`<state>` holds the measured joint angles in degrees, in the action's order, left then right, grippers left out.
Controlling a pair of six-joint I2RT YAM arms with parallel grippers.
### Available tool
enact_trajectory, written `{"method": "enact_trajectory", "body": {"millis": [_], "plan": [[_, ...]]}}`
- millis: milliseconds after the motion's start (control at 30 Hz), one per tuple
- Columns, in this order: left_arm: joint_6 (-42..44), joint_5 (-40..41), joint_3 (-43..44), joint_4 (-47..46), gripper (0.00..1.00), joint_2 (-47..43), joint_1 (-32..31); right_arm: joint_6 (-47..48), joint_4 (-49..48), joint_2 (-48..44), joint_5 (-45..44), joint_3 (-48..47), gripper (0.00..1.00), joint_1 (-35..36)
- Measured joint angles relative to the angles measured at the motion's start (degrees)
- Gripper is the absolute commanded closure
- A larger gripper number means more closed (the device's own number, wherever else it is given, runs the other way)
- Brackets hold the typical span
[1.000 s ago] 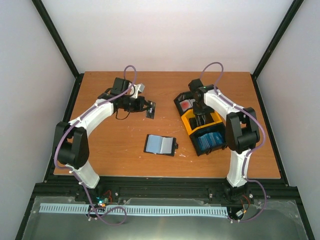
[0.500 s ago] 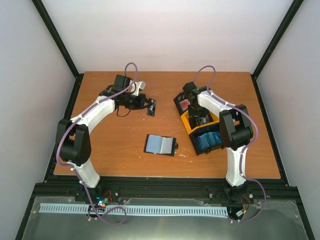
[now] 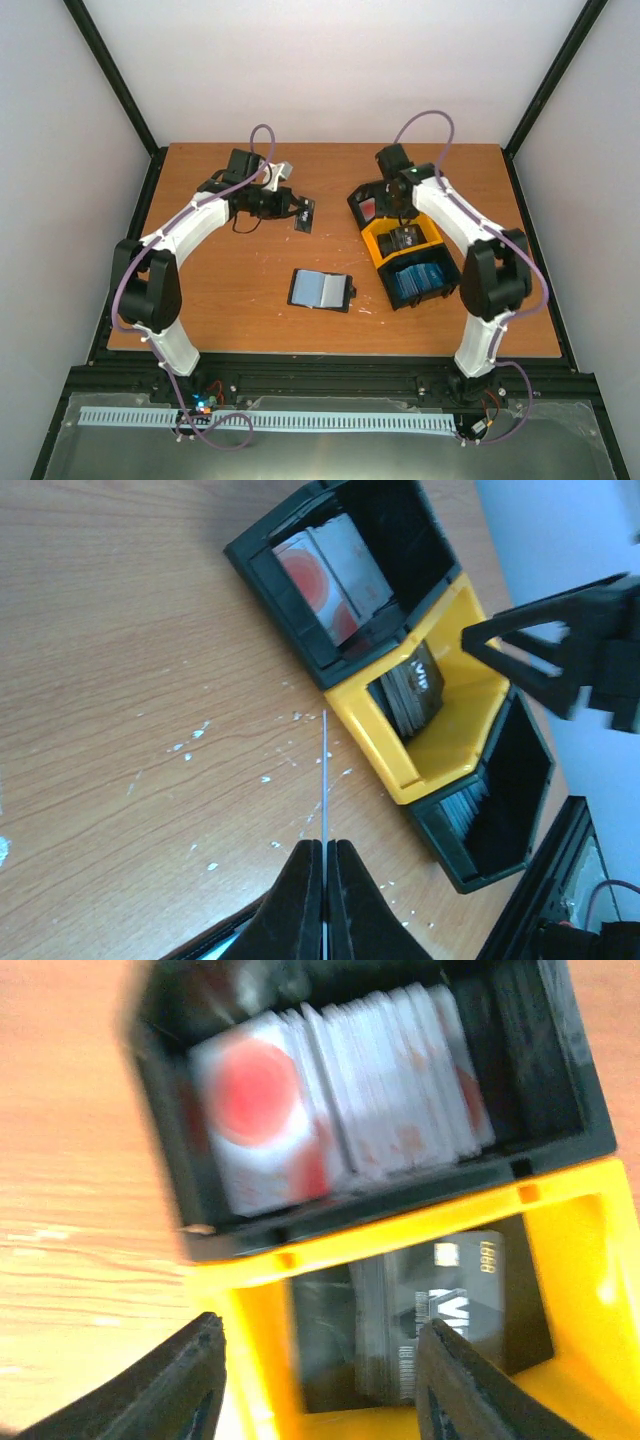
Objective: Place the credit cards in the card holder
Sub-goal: Place the credit card in the storage box, then insert the credit card into the card holder.
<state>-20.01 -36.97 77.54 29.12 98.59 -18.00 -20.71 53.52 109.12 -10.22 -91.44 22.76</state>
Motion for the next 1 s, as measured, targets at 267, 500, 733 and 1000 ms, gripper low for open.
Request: {"method": "enact_trajectory", "body": {"millis": [267,500,733,1000], "plan": [[-2.19,-8.68,-2.08,-6.69,0.99,-5.55,0.0,-3.5,-19.39,-19.06,27.56,11.91,0.27,0.07],[-10.73,-21.16,-9.2,-20.74,0.99,-13.11,0.0,-14.4,-41.03,-24.68,46.1,26.03,0.27,3.32],[-19.89,-28.3,-13.84,-31.41,0.98,-15.67,0.28,-23.65,-55.34,-30.45,50.05,34.58,0.53,6.29],[-22.77,-28.92,-15.19,-33.79,0.99,-17.77,0.26,-28.7,-62.75,-35.04,47.6,38.99,0.64,7.61]]}}
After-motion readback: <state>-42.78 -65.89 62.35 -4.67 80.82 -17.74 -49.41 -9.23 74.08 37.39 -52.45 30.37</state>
